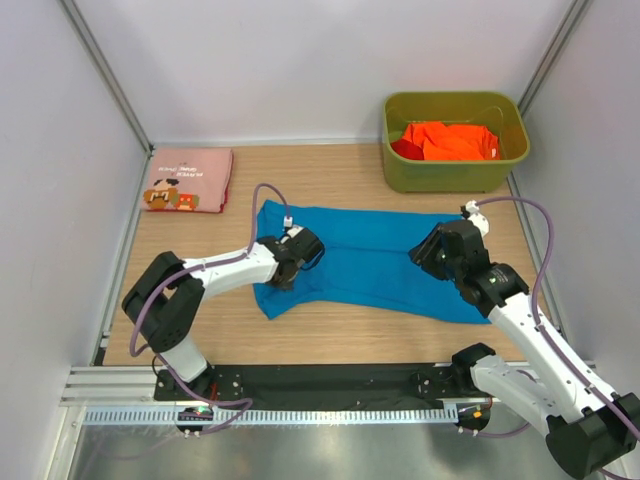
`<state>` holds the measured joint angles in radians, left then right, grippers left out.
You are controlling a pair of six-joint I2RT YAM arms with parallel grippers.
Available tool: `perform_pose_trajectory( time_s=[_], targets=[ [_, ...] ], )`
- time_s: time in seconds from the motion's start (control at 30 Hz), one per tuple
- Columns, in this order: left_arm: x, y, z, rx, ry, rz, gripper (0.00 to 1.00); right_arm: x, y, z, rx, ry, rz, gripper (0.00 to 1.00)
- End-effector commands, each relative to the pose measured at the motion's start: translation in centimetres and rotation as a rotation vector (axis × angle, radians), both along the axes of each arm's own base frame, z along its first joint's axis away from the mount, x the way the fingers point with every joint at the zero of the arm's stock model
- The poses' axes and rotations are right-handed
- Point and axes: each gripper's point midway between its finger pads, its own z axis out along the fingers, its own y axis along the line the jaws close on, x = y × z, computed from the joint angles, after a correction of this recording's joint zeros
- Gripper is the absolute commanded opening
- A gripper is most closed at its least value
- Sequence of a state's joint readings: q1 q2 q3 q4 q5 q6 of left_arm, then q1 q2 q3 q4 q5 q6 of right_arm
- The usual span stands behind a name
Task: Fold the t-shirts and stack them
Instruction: Fold the tshirt
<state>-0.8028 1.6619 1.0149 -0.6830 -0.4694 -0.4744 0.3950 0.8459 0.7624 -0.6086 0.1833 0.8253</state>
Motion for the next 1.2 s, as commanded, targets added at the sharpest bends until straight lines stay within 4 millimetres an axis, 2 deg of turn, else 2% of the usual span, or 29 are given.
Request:
perform_pose_trajectory(
  time_s=[0.0, 0.03, 0.07, 0.2, 0.23, 0.33, 0.37, 0.43, 0.47, 0.57, 0.6, 0.67, 0.73, 0.77, 0.8, 0.87, 1.03, 1.17],
  targets=[
    [1.3, -1.0, 1.6, -0.048, -0.050, 0.018, 0.10, -0.1, -1.6, -0.3, -0.027, 0.015, -0.097, 0.44],
    [1.3, -1.1, 1.8, -0.052, -0.052, 0.018, 0.06, 0.0, -3.2, -0.5, -0.046, 0.019, -0.206, 0.45],
    [1.6, -1.4, 2.4, -0.063, -0.062, 0.019, 0.00, -1.0, -4.4, -1.0, -0.075, 0.068, -0.268, 0.47],
    [2.0, -1.7, 4.3, -0.090, -0.094, 0.028, 0.00, -2.3, -8.2, -1.3, -0.158, 0.109, -0.469, 0.60],
    [2.1, -1.8, 4.7, -0.099, -0.099, 0.035, 0.00, -2.3, -9.2, -1.6, -0.179, 0.126, -0.516, 0.60],
    [2.0, -1.9, 5.4, -0.108, -0.096, 0.047, 0.00, -2.4, -10.7, -3.0, -0.189, 0.195, -0.560, 0.61],
    [1.9, -1.9, 5.3, -0.109, -0.090, 0.051, 0.00, -2.5, -12.0, -3.8, -0.198, 0.236, -0.588, 0.61],
    [1.6, -1.8, 5.4, -0.112, -0.086, 0.070, 0.00, -2.2, -12.7, -4.5, -0.161, 0.269, -0.610, 0.61],
    [1.4, -1.7, 5.4, -0.115, -0.081, 0.071, 0.00, -2.3, -14.1, -5.1, -0.158, 0.311, -0.663, 0.61],
    [0.8, -1.8, 5.3, -0.152, -0.071, 0.086, 0.00, -3.3, -16.0, -5.9, -0.144, 0.417, -0.742, 0.61],
    [0.8, -2.0, 5.3, -0.173, -0.078, 0.086, 0.00, -4.2, -16.7, -6.9, -0.151, 0.502, -0.773, 0.59],
    [0.4, -2.0, 5.2, -0.196, -0.078, 0.095, 0.00, -5.2, -16.8, -8.4, -0.133, 0.585, -0.775, 0.56],
    [0.3, -2.2, 5.2, -0.221, -0.078, 0.100, 0.00, -5.5, -17.5, -9.6, -0.095, 0.596, -0.782, 0.54],
    [0.2, -2.1, 5.2, -0.222, -0.081, 0.106, 0.00, -6.6, -17.6, -11.1, -0.092, 0.629, -0.782, 0.52],
    [0.3, -2.0, 5.6, -0.232, -0.095, 0.117, 0.00, -6.5, -18.1, -11.4, -0.081, 0.601, -0.800, 0.51],
    [0.3, -1.3, 6.0, -0.223, -0.126, 0.133, 0.00, -8.0, -18.5, -12.9, -0.066, 0.637, -0.819, 0.49],
    [0.6, -1.6, 7.7, -0.291, -0.179, 0.161, 0.00, -8.1, -18.2, -14.6, -0.027, 0.621, -0.834, 0.46],
    [0.7, -1.6, 8.1, -0.299, -0.190, 0.160, 0.00, -7.4, -18.0, -15.6, 0.014, 0.560, -0.863, 0.45]
  ],
)
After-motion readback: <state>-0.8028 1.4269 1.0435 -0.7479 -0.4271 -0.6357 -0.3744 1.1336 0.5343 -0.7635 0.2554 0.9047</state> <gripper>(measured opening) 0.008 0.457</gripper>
